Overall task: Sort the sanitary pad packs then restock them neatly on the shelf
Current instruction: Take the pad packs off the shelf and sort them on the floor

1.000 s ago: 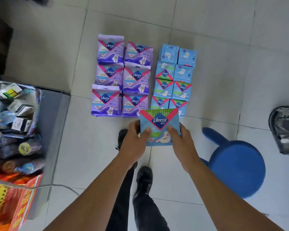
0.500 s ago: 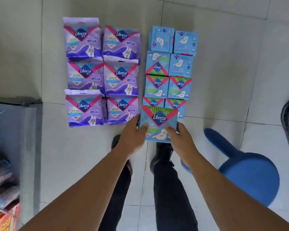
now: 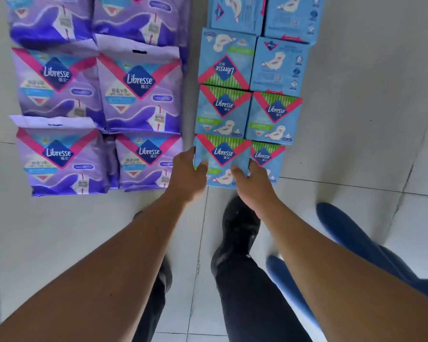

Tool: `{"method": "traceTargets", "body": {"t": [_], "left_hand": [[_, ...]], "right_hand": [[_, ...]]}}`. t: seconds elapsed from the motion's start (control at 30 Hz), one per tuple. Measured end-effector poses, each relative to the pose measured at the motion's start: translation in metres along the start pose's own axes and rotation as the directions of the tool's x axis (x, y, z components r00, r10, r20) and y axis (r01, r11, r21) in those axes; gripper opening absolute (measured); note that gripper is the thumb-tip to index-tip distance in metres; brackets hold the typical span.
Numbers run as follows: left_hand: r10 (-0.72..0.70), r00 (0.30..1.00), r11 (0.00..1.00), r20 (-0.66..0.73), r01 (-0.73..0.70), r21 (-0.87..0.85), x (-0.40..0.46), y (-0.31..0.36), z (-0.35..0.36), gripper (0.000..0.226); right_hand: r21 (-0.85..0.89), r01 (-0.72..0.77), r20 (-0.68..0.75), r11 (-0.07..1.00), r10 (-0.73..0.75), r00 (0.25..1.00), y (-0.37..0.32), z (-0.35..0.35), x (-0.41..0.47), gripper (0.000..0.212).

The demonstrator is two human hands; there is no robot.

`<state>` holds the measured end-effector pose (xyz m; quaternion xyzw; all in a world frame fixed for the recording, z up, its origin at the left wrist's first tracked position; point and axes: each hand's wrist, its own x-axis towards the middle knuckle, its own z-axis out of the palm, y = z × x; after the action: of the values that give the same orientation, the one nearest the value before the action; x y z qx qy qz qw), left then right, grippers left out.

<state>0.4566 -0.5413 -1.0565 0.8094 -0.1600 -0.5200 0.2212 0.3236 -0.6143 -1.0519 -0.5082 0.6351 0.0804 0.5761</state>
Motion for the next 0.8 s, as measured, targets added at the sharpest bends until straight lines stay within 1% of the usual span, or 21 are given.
{"method": "traceTargets", "body": {"t": [0.07, 0.13, 0.2, 0.27, 0.37, 0.47, 0.57, 0.63, 0.7, 0.8], "left_hand": [[-0.012, 1.000, 1.000, -0.019, 0.013, 0.010, -0.008, -0.001, 0.006, 0.041], [-0.041, 0.999, 0.999, 0.012, 0.041, 0.009, -0.025, 0.008, 0.010, 0.042], [-0.055, 0.998, 0.998, 0.040, 0.056, -0.022, -0.039, 0.023, 0.015, 0.044], [-0.063, 0.997, 0.997, 0.055, 0.065, -0.048, -0.046, 0.035, 0.024, 0.044], [-0.092, 0.990, 0.994, 0.107, 0.097, -0.051, -0.043, 0.041, 0.047, 0.035], [-0.081, 0.982, 0.996, 0.169, 0.085, -0.020, -0.033, 0.044, 0.067, 0.034], [-0.020, 0.987, 0.999, 0.162, 0.015, 0.030, -0.023, 0.047, 0.078, 0.028], [-0.017, 0.992, 0.998, 0.126, 0.010, 0.060, -0.020, 0.048, 0.077, 0.029], [-0.066, 0.995, 0.997, 0.081, 0.062, 0.042, -0.024, 0.051, 0.070, 0.032], [-0.084, 0.993, 0.996, 0.080, 0.082, 0.020, -0.040, 0.057, 0.054, 0.033]], "right_hand": [[-0.026, 0.001, -0.010, 1.000, -0.001, 1.000, -0.002, -0.010, -0.009, 0.016], [-0.055, -0.028, -0.014, 0.998, 0.027, 1.000, -0.001, -0.022, -0.021, 0.013], [-0.063, -0.075, -0.040, 0.995, 0.072, 0.997, 0.003, -0.034, -0.030, 0.013], [-0.058, -0.127, -0.072, 0.990, 0.123, 0.990, 0.008, -0.045, -0.030, 0.021], [-0.071, -0.186, -0.123, 0.980, 0.176, 0.977, 0.021, -0.060, -0.021, 0.033], [-0.076, -0.201, -0.154, 0.977, 0.188, 0.970, 0.039, -0.071, -0.004, 0.035], [-0.122, -0.197, -0.131, 0.973, 0.181, 0.975, 0.048, -0.076, 0.010, 0.035], [-0.177, -0.196, -0.113, 0.964, 0.178, 0.977, 0.048, -0.078, 0.013, 0.037], [-0.219, -0.212, -0.113, 0.953, 0.191, 0.975, 0.040, -0.081, 0.008, 0.041], [-0.280, -0.184, -0.099, 0.942, 0.162, 0.982, 0.020, -0.086, -0.011, 0.045]]}}
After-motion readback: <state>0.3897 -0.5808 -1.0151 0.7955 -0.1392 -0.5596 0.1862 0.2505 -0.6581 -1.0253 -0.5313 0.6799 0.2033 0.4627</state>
